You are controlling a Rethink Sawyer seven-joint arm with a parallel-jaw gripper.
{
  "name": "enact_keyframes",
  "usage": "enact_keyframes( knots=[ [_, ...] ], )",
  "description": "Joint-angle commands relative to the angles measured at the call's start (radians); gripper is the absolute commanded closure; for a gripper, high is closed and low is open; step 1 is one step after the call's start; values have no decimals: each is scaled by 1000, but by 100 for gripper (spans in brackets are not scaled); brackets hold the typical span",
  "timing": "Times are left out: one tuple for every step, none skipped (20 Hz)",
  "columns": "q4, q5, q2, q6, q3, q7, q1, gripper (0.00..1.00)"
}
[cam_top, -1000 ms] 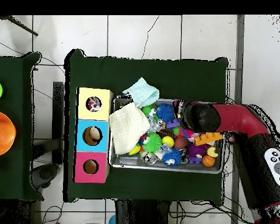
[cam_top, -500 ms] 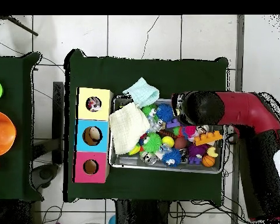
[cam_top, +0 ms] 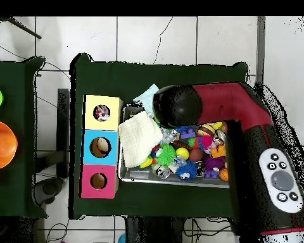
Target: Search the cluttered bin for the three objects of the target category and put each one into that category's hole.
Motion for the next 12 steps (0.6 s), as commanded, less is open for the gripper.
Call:
enact_keyframes(
  knots=[
    [-32, 51, -8, 143, -76, 161, 101, 100],
    [-37, 57, -7, 147, -84, 171, 115, 100],
    [-43, 64, -6, 150, -92, 181, 130, 100],
    [-48, 69, -6, 150, -101, 191, 146, 100],
    [-54, 74, -4, 150, -111, 202, 163, 100],
    [-59, 80, -3, 151, -120, 212, 180, 100],
    [-65, 88, 0, 151, -128, 222, 197, 100],
    [-70, 95, 3, 150, -139, 231, 215, 100],
    [-78, 98, 7, 149, -150, 241, 233, 100],
    [-84, 102, 11, 148, -161, 252, 250, 100],
    [-93, 105, 16, 149, -171, 263, 267, 100],
    [-100, 109, 22, 148, -181, 273, 284, 100]
  ],
)
